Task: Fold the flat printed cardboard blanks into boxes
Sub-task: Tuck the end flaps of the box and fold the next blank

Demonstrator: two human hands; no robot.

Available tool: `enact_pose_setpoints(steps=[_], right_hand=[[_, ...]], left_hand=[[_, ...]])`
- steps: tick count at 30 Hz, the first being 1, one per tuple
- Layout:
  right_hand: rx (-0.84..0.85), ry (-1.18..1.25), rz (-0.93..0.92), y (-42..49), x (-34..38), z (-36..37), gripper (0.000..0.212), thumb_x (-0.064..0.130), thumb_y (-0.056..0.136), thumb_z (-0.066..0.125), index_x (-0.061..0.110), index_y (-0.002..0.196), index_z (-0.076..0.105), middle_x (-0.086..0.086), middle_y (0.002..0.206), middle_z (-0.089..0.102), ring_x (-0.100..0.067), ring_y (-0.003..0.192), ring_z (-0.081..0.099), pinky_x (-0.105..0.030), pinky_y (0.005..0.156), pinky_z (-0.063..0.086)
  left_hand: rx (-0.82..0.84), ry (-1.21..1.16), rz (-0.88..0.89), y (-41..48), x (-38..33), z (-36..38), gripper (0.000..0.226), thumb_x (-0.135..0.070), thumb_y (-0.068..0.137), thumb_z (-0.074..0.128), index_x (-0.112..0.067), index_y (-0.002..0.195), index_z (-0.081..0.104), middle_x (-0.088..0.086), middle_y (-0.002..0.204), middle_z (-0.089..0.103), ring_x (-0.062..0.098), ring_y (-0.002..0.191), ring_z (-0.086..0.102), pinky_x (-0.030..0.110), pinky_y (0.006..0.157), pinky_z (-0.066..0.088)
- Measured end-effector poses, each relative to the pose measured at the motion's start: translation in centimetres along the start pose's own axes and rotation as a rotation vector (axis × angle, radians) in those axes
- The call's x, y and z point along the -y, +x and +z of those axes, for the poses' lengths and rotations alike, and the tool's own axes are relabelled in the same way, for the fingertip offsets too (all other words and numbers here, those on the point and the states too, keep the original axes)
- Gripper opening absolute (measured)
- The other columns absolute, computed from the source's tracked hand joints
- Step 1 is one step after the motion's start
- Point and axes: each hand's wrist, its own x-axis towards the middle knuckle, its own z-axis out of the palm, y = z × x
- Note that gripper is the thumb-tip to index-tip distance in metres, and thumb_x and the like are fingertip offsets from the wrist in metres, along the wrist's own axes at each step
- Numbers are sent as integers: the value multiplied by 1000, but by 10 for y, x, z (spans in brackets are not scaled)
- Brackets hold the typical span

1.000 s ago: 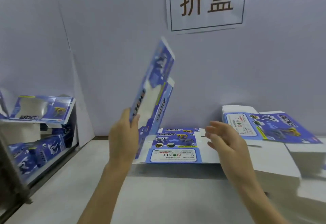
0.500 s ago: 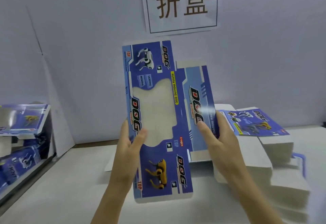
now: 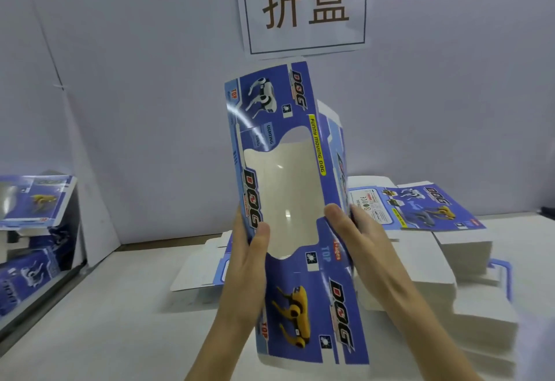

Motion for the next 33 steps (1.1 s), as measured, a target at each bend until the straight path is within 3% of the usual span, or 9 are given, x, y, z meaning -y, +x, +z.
enact_pose_setpoints(steps=[3, 6, 10, 14, 17, 19, 23, 27, 33], right_hand=[[70, -16, 21, 1, 0, -1, 48, 60, 68, 59, 19, 92, 57, 7, 76, 73, -14, 72, 74, -12, 54, 51], [70, 8, 25, 4, 1, -12, 54, 51, 68, 61, 27, 116, 54, 17, 85, 72, -7, 80, 73, -14, 53, 52], [66, 14, 4, 2, 3, -18, 68, 58, 73, 56, 45, 136, 37, 31, 92, 66, 0, 87, 70, -14, 53, 52], [103, -47, 96, 1, 4, -18, 74, 79, 58, 60, 36, 118, 52, 18, 93, 73, -9, 79, 74, -13, 54, 52], [153, 71, 208, 1, 1, -23, 52, 55, 67, 78, 23, 105, 60, -3, 88, 76, -24, 71, 74, -23, 53, 55], [191, 128, 266, 1, 0, -24, 48, 45, 65, 76, 20, 103, 61, -7, 87, 76, -27, 70, 74, -26, 52, 56], [219, 216, 345, 2, -4, -21, 48, 34, 61, 73, 14, 102, 58, -8, 84, 76, -27, 67, 74, -27, 49, 56], [243, 188, 268, 3, -2, -17, 59, 37, 61, 84, 12, 110, 62, -10, 96, 76, -29, 83, 74, -33, 61, 59], [73, 358, 150, 4, -4, -9, 18, 38, 67, 73, 27, 81, 77, -10, 94, 75, -26, 80, 74, -30, 56, 58]], left_hand=[[-11, 75, 32, -1, 0, -1, 72, -63, 73, 42, -45, 142, 30, -9, 129, 56, 13, 106, 66, 21, 65, 58], [-15, 93, 28, -1, -1, -7, 76, -63, 72, 36, -36, 142, 39, -6, 130, 56, 6, 109, 59, 10, 58, 51], [54, 77, -2, 1, -5, -7, 64, -56, 69, 47, -28, 125, 56, -5, 103, 71, 12, 94, 69, 24, 62, 58], [221, -10, 16, 0, -17, -19, 45, -41, 76, 60, -47, 119, 50, -9, 108, 70, 9, 100, 68, 21, 64, 56], [137, 100, -85, 4, -18, -31, 79, -37, 59, 87, -44, 119, 35, -2, 112, 65, 17, 98, 69, 25, 66, 57], [101, 202, -114, 7, -18, -37, 94, -31, 49, 94, -43, 121, 35, -2, 108, 64, 20, 96, 68, 29, 67, 58], [71, 11, -149, 11, -14, -47, 68, -30, 52, 90, -24, 112, 60, 6, 100, 75, 27, 83, 73, 35, 59, 60], [38, -53, -146, 11, -13, -51, 54, -28, 52, 78, -22, 104, 64, 8, 94, 76, 29, 78, 74, 34, 54, 59], [-77, 119, -122, 8, -14, -41, 59, -39, 44, 78, -21, 99, 66, 2, 84, 77, 26, 72, 74, 43, 66, 59]])
